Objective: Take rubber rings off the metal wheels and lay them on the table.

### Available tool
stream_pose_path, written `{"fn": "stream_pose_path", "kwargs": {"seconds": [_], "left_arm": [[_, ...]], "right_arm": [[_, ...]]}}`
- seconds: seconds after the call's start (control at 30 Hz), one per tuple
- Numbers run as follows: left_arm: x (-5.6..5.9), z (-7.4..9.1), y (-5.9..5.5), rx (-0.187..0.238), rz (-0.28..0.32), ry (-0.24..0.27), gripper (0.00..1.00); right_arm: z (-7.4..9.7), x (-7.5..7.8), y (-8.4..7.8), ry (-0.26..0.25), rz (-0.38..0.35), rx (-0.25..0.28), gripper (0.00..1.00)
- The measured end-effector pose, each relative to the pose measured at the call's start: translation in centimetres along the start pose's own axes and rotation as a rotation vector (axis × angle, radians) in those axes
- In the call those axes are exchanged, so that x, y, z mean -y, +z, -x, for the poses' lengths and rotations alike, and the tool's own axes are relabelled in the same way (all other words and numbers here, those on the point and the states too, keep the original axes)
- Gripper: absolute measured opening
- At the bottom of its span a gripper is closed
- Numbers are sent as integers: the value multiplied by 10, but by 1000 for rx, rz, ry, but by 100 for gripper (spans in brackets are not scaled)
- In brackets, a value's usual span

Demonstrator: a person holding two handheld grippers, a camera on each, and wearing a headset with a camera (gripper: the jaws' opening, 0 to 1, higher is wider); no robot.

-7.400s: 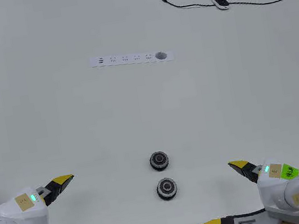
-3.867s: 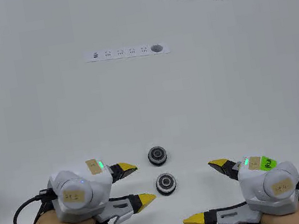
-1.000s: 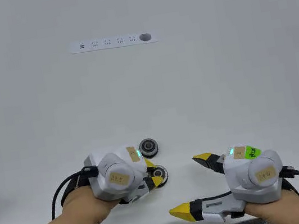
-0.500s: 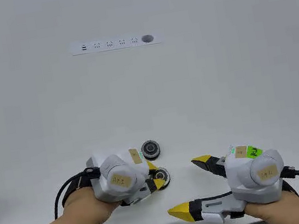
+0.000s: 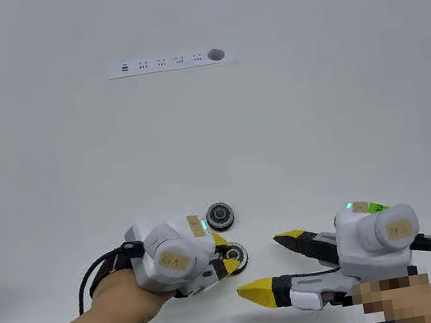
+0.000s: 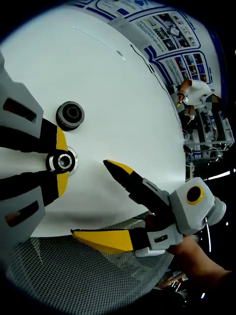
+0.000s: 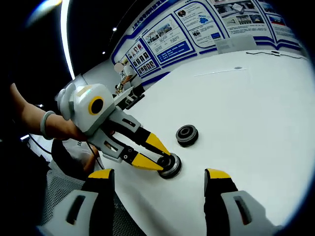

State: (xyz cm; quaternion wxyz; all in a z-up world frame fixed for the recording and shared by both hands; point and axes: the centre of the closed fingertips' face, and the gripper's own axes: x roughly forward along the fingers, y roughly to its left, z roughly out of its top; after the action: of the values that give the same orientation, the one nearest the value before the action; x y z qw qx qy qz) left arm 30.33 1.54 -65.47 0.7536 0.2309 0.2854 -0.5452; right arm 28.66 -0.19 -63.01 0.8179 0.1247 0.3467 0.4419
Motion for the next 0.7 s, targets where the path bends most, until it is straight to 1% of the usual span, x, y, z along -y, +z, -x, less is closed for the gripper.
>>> {"fn": "stream_pose_path", "kwargs": {"seconds": [0.03, 0.13, 0.3, 0.7], "left_arm": [[0, 0, 0, 0, -3, -1, 13], [0, 0, 0, -3, -6, -3, 13], [1, 0, 0, -2, -10, -6, 13], [1, 0, 0, 1, -18, -10, 13]], "right_arm": [[0, 1, 2, -1, -9, 11, 75], [-2, 0, 4, 8, -36, 19, 75], [-6, -3, 5, 32, -85, 21, 73], [-15, -11, 8, 79, -160, 29, 73]]}}
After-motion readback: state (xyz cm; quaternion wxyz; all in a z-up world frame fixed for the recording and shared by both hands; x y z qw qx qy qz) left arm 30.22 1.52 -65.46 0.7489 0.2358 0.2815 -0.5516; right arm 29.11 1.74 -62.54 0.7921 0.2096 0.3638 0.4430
